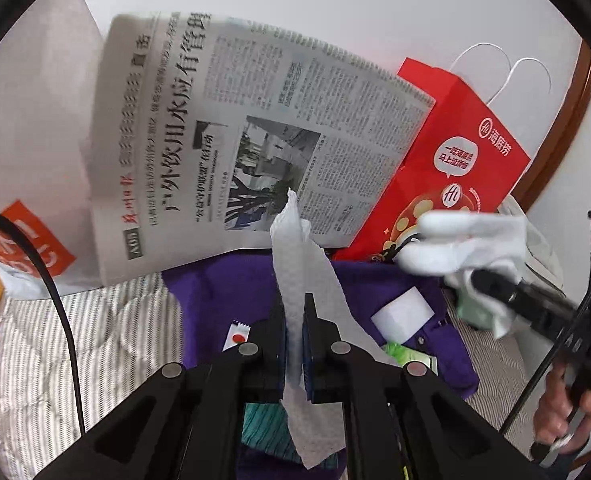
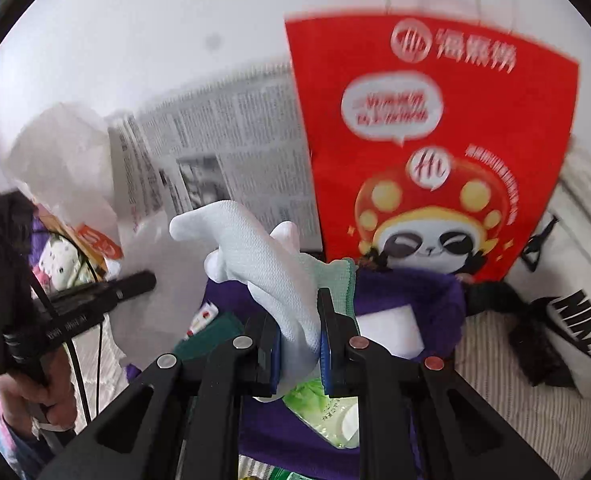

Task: Organize soft objects
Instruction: 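Carry the glove and sock with the right gripper while the left gripper carries the wipe to the towel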

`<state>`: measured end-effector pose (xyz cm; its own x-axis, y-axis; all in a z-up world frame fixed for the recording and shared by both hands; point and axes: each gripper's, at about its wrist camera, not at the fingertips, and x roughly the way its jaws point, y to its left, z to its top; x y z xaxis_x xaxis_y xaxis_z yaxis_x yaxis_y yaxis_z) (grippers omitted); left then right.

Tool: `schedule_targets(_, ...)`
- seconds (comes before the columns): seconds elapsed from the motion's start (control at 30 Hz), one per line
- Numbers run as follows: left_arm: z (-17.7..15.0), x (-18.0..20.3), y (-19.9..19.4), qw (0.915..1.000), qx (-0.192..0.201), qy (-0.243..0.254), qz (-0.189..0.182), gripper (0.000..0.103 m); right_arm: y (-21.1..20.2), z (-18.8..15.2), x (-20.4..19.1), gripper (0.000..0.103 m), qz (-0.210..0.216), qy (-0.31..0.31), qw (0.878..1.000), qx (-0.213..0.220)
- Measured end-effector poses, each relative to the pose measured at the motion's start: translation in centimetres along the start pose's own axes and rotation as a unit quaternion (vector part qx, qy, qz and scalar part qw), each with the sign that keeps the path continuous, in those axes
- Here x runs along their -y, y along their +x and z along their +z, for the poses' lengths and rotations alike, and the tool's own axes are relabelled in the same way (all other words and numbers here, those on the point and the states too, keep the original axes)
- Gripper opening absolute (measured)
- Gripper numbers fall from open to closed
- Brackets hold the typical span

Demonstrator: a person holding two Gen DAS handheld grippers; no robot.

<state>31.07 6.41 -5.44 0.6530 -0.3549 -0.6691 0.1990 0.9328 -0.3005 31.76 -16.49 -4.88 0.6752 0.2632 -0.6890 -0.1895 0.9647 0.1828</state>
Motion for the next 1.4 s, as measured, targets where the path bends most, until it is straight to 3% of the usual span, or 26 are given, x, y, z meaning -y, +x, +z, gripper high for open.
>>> schedule_targets(0.27,-0.4,-1.1,2.0,0.9987,-0.019,0.007,0.047,0.007,5.5,-1.2,-1.0,0.015,-0.026,-0.032,0.997,-0.069)
schedule_targets(0.4,-0.6,-2.0,2.0,0.9989,-0.021,-0.002,0.041,0.007,8.1,-1.9,-1.4,0.015,-0.032,-0.035,0.994,-0.098)
schedule_targets(0.7,-0.7,-2.1,2.9,0.9989,-0.03,-0.002,0.035,0.007,11.4,-2.9,-2.2,0.024,-0.024,-0.041,0.993,-0.111)
schedule_targets(0.77,-0.7,-1.9,3.2,0.999,-0.032,-0.002,0.032,0.007,11.5,-2.9,-1.8,0.035,-0.024,-0.036,0.993,-0.112)
schedule_targets(0.9,-0.8,-1.3,3.8,0.9993,-0.032,-0.006,0.018,0.007,10.8,-2.7,-1.3,0.048,-0.006,-0.039,0.992,-0.123)
schedule_targets(0.97,-0.9,-1.2,4.5,0.999,-0.04,-0.007,0.018,0.007,9.9,-2.5,-0.8,0.067,-0.002,-0.043,0.992,-0.117)
schedule_targets(1.07,-1.2,-0.9,5.4,0.9989,-0.046,-0.012,0.005,0.007,8.3,-2.4,-0.8,0.07,0.008,-0.061,0.992,-0.106)
schedule_targets(1.2,-1.6,0.2,6.8,0.9985,-0.055,-0.004,-0.007,0.007,6.2,-2.0,-0.4,0.073,-0.014,-0.077,0.993,-0.089)
schedule_targets(1.4,-2.6,1.4,9.0,0.9965,-0.082,0.018,-0.004,0.007,3.9,-1.3,2.5,0.074,-0.012,-0.043,0.996,-0.071)
